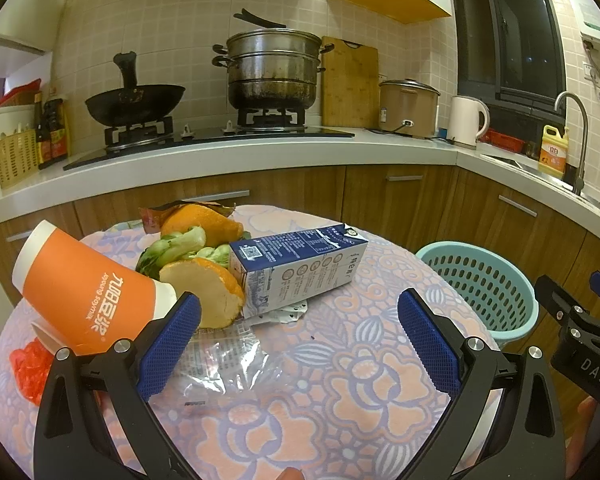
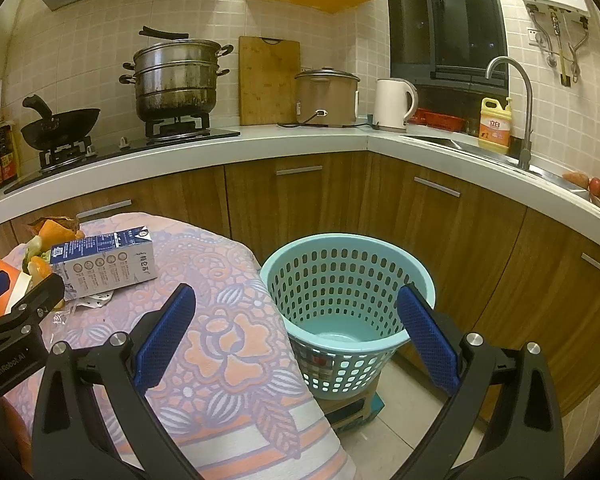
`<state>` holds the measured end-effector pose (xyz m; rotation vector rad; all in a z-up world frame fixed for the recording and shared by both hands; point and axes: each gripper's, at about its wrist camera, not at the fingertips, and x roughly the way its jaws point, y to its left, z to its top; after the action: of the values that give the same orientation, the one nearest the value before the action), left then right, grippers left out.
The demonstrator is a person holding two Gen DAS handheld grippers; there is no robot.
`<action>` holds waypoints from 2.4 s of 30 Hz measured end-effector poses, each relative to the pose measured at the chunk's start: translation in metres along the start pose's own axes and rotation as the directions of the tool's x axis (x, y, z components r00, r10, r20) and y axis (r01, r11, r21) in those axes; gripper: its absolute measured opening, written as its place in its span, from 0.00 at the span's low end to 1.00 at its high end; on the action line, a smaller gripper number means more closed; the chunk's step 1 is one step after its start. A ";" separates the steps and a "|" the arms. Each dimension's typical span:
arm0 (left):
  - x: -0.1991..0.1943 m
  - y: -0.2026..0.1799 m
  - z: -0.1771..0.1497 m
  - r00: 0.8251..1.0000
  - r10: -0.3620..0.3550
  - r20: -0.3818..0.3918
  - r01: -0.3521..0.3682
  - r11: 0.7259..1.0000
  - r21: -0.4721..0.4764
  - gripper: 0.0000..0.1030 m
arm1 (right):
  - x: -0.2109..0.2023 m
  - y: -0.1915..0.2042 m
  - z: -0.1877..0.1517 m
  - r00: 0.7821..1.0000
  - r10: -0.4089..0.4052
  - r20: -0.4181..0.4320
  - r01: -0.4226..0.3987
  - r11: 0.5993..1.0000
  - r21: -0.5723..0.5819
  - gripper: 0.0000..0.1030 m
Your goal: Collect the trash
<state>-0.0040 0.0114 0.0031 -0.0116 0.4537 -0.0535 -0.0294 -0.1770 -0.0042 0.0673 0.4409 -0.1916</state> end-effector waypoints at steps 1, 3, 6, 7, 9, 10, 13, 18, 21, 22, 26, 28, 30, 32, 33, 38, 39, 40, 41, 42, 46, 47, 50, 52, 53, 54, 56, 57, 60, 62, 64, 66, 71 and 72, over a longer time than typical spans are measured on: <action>-0.001 0.001 0.000 1.000 -0.004 0.001 0.004 1.000 -0.004 0.93 | 0.000 0.000 0.000 1.000 0.000 -0.001 0.000 1.000 -0.001 0.93; -0.002 0.001 0.000 1.000 -0.004 0.008 0.004 1.000 -0.005 0.93 | 0.000 0.001 0.000 1.000 0.000 -0.002 0.000 1.000 -0.002 0.93; -0.002 0.001 0.000 1.000 0.002 0.008 -0.002 1.000 -0.004 0.93 | -0.001 0.001 0.000 1.000 0.000 0.001 0.000 1.000 -0.006 0.93; -0.002 0.001 0.000 1.000 0.002 0.006 -0.002 1.000 -0.006 0.93 | -0.001 0.001 0.000 1.000 0.000 0.002 0.000 1.000 -0.007 0.93; -0.002 0.002 0.000 1.000 -0.005 0.004 0.005 1.000 -0.009 0.93 | -0.001 0.002 0.000 1.000 0.000 0.002 0.000 1.000 -0.008 0.93; -0.002 0.002 0.001 1.000 -0.010 0.006 0.010 1.000 -0.010 0.93 | -0.001 0.002 0.000 1.000 0.001 0.001 -0.001 1.000 -0.007 0.93; -0.003 0.001 0.001 1.000 -0.009 0.012 0.009 1.000 -0.006 0.93 | -0.001 0.001 0.000 1.000 0.003 0.000 -0.003 1.000 -0.004 0.93; -0.005 0.003 0.001 0.999 -0.045 0.016 0.045 0.999 -0.015 0.93 | -0.002 0.002 0.000 1.000 0.001 0.006 -0.001 1.000 -0.006 0.93; -0.006 0.003 0.002 0.998 -0.061 0.022 0.061 0.998 -0.017 0.93 | -0.003 0.004 0.000 1.000 -0.008 0.008 0.008 1.000 -0.015 0.93; -0.007 0.002 0.002 0.998 -0.063 0.026 0.063 0.998 -0.017 0.93 | -0.003 0.006 0.001 1.000 -0.018 0.011 0.018 1.000 -0.022 0.93; -0.015 0.002 0.002 0.997 0.020 0.081 -0.019 1.000 -0.015 0.93 | -0.004 0.008 0.004 1.000 -0.028 0.009 0.028 0.999 -0.028 0.93; -0.020 0.003 0.003 0.990 0.075 0.120 -0.074 0.997 -0.012 0.93 | -0.007 0.006 0.007 1.000 -0.014 0.014 0.015 1.000 -0.015 0.93; -0.024 0.005 0.004 0.985 0.100 0.139 -0.097 0.995 -0.029 0.93 | -0.008 0.005 0.010 0.999 -0.019 0.027 0.019 1.000 -0.017 0.93; -0.027 0.010 0.007 0.983 0.116 0.141 -0.110 0.993 -0.051 0.93 | -0.007 0.006 0.013 0.999 -0.023 0.025 0.024 0.999 -0.021 0.93; -0.028 0.014 0.008 0.985 0.115 0.131 -0.107 0.992 -0.070 0.93 | -0.007 0.007 0.015 0.999 -0.022 0.024 0.022 0.999 -0.027 0.93; -0.046 0.046 0.010 0.982 0.165 0.096 -0.147 0.975 -0.168 0.93 | -0.012 0.023 0.022 0.997 0.026 0.073 -0.020 0.996 -0.086 0.92; -0.052 0.054 0.011 0.979 0.181 0.098 -0.161 0.969 -0.187 0.93 | -0.013 0.029 0.023 0.996 0.041 0.080 -0.032 0.994 -0.104 0.90; -0.058 0.063 0.012 0.975 0.201 0.099 -0.178 0.962 -0.206 0.93 | -0.013 0.034 0.024 0.995 0.053 0.083 -0.043 0.992 -0.117 0.89; -0.065 0.071 0.014 0.971 0.217 0.102 -0.191 0.956 -0.222 0.93 | -0.013 0.042 0.025 0.993 0.073 0.088 -0.061 0.989 -0.137 0.87; -0.072 0.080 0.017 0.966 0.236 0.105 -0.206 0.950 -0.235 0.93 | -0.013 0.047 0.025 0.992 0.089 0.092 -0.074 0.986 -0.151 0.85; -0.089 0.115 0.025 0.949 0.306 0.077 -0.274 0.920 -0.282 0.93 | -0.004 0.075 0.022 0.979 0.188 0.075 -0.169 0.963 -0.210 0.77; -0.090 0.126 0.028 0.951 0.304 0.063 -0.272 0.913 -0.305 0.93 | -0.001 0.081 0.020 0.976 0.205 0.070 -0.185 0.958 -0.220 0.75; -0.077 0.152 0.030 0.974 0.229 -0.005 -0.217 0.916 -0.338 0.93 | 0.016 0.098 0.017 0.950 0.311 0.010 -0.301 0.927 -0.224 0.75; -0.062 0.162 0.027 0.992 0.115 -0.054 -0.126 0.934 -0.333 0.93 | 0.023 0.108 0.015 0.937 0.349 -0.016 -0.343 0.913 -0.220 0.75; -0.057 0.166 0.025 0.993 0.090 -0.069 -0.109 0.936 -0.335 0.93 | 0.026 0.112 0.014 0.932 0.360 -0.028 -0.357 0.908 -0.220 0.75; -0.048 0.170 0.023 0.991 0.084 -0.102 -0.114 0.934 -0.340 0.93 | 0.027 0.115 0.013 0.931 0.364 -0.032 -0.362 0.905 -0.224 0.75; -0.033 0.179 0.019 0.987 0.066 -0.146 -0.115 0.925 -0.361 0.93 | 0.031 0.121 0.010 0.927 0.373 -0.040 -0.372 0.897 -0.241 0.75; -0.029 0.181 0.018 0.987 0.054 -0.154 -0.108 0.922 -0.371 0.93 | 0.033 0.124 0.007 0.926 0.375 -0.046 -0.374 0.893 -0.249 0.75; -0.022 0.186 0.019 0.990 0.012 -0.140 -0.067 0.914 -0.401 0.93 | 0.038 0.127 0.003 0.923 0.377 -0.073 -0.383 0.889 -0.250 0.75; -0.017 0.187 0.021 0.990 -0.003 -0.140 -0.056 0.909 -0.413 0.93 | 0.040 0.126 0.004 0.921 0.383 -0.077 -0.390 0.890 -0.238 0.75; -0.007 0.186 0.024 0.988 -0.016 -0.156 -0.052 0.906 -0.420 0.92 | 0.044 0.124 0.004 0.916 0.390 -0.094 -0.401 0.887 -0.227 0.75; 0.002 0.184 0.026 0.983 -0.037 -0.180 -0.044 0.905 -0.424 0.85 | 0.045 0.121 0.005 0.911 0.400 -0.103 -0.413 0.884 -0.217 0.75; 0.012 0.174 0.023 0.977 -0.054 -0.205 -0.033 0.917 -0.399 0.66 | 0.050 0.123 0.006 0.895 0.427 -0.129 -0.446 0.869 -0.216 0.75; 0.012 0.172 0.023 0.977 -0.047 -0.206 -0.037 0.921 -0.389 0.63 | 0.050 0.123 0.006 0.893 0.431 -0.133 -0.450 0.866 -0.216 0.75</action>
<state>0.0254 0.1829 0.0149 -0.4053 0.6732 0.0325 0.0416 -0.0654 -0.0177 -0.0647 0.5152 0.3204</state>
